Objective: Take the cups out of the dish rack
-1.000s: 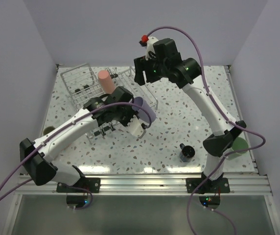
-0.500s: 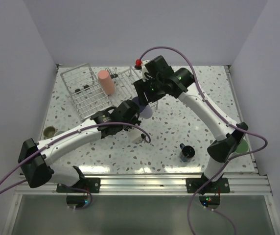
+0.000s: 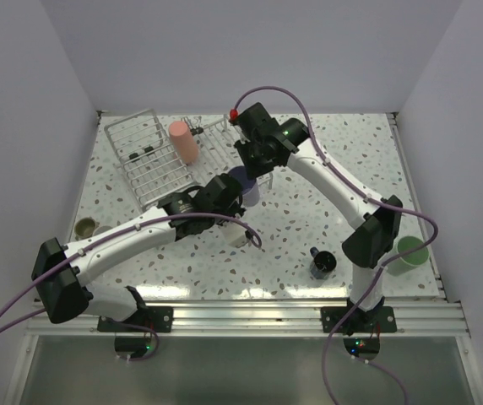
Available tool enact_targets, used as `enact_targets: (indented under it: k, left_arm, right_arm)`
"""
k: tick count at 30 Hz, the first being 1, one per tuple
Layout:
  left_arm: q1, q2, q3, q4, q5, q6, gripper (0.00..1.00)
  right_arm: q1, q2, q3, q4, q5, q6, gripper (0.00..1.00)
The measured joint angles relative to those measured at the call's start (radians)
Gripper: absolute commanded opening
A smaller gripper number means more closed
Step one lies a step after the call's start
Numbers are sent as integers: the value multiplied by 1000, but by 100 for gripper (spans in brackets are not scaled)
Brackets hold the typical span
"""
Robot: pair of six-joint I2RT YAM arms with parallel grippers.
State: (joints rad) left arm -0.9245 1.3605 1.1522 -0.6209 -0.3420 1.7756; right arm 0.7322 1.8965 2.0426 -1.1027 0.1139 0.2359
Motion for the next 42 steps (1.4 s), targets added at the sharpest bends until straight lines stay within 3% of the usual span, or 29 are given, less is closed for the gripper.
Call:
enact_targets:
  k: [1,2,5,6,7,8,9,11,21,30,42]
  left_arm:
    - [0,0,0,3,-5,0,0]
    - [0,0,0,11,-10,0,0]
    - [1,-3,-2,24,-18,-6,0]
    - [0,-2,-4,31,-18,-9,9]
    - [0,-2,-5,38,-18,-11,25]
    - [0,-2,-5,46,-16,-13,57]
    - [0,-2,-6,64,-14,-25,67]
    - [-1,-4,-6,113,-11,-63,100]
    - [48,5,44,190,72,-354,100]
    - [161,113,253,178,165,-725,100]
    - [256,174,320,98,221,-963,100]
  right_arm:
    - [-1,7,0,-2,4,0,5]
    - [-1,15,-1,-7,12,-7,0]
    - [1,29,-11,-19,39,-13,0]
    - [2,27,-14,-19,49,-13,0]
    - [2,26,-14,-19,55,-13,0]
    - [0,24,-16,-16,59,-13,0]
    - [-4,18,-22,-9,66,-11,0]
    - [-23,3,-43,4,85,-9,0]
    - [-349,-235,-172,19,183,27,0]
    - [-686,-598,-338,-166,323,117,0]
    - [-875,-791,-443,-243,455,206,0]
